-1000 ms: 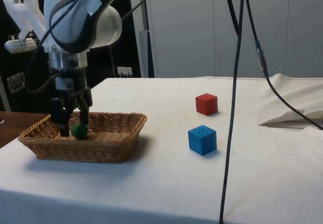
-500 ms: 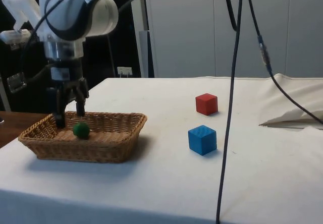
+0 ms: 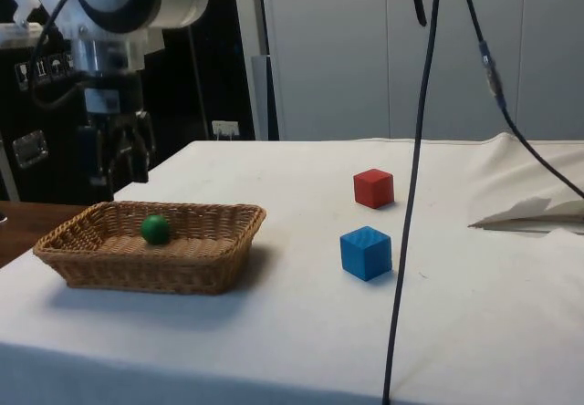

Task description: Place all non-red objects into the basket.

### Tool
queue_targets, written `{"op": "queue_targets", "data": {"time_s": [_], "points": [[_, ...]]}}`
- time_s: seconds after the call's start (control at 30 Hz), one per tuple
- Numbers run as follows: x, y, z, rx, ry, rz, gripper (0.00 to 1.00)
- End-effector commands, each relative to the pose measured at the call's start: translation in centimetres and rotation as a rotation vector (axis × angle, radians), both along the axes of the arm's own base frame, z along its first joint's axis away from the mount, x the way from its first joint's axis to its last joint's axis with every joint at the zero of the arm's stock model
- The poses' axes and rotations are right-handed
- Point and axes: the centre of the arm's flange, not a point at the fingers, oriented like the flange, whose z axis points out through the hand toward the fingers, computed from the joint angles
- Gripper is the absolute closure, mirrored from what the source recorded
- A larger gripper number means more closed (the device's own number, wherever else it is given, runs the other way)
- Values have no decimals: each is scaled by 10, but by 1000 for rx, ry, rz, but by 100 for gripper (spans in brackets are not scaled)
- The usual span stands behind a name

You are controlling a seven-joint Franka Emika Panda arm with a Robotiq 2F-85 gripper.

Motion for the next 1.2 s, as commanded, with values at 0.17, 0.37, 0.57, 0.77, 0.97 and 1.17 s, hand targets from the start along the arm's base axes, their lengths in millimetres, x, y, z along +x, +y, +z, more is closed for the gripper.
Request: {"op": "queue_targets", "data": {"time_s": [0.17, 0.37, 0.57, 0.77, 0.97, 1.17], "points": [[-7, -2, 21, -13, 4, 14, 0], [-18, -5, 37, -17, 8, 24, 0], [-33, -8, 51, -19, 9, 32, 0], [-47, -11, 63, -19, 10, 40, 0], [-59, -15, 75, -17, 10, 47, 0], [-69, -18, 83, -13, 10, 53, 0]]}}
